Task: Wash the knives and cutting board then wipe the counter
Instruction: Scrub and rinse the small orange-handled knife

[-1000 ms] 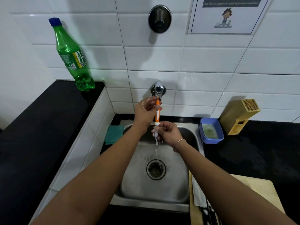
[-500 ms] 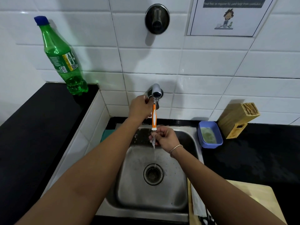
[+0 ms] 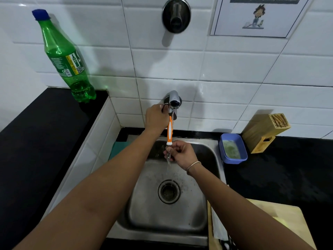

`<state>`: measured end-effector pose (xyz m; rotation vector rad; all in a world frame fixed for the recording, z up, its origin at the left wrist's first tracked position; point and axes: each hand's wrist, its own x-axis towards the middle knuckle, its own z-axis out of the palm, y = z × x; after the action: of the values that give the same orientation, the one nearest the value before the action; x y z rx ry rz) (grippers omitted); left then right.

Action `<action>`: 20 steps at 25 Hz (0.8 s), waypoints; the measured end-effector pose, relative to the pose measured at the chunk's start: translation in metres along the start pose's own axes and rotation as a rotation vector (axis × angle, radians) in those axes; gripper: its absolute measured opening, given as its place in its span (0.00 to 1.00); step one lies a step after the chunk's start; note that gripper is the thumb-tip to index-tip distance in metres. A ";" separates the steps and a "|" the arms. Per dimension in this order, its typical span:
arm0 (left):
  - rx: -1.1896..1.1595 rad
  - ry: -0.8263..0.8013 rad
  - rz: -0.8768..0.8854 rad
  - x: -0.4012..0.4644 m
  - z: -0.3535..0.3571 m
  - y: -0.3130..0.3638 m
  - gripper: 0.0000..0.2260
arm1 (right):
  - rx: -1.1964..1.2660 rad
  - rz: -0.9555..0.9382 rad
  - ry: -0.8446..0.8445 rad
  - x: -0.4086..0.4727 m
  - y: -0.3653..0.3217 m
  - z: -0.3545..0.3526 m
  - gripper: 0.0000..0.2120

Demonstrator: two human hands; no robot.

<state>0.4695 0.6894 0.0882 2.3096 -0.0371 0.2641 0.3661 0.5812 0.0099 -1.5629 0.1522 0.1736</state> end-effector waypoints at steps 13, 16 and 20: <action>-0.623 -0.488 -0.440 -0.041 0.016 -0.013 0.26 | -0.025 0.005 0.099 -0.004 0.007 0.002 0.06; -0.628 -0.535 -0.188 -0.069 0.029 -0.017 0.22 | -0.152 0.008 0.102 -0.005 0.015 -0.004 0.05; -0.682 -0.476 0.125 -0.081 0.026 -0.023 0.11 | -0.224 -0.025 -0.009 -0.010 0.016 -0.010 0.05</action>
<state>0.3975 0.6820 0.0380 1.6419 -0.4423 -0.2182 0.3534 0.5712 -0.0042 -1.7856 0.1088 0.1833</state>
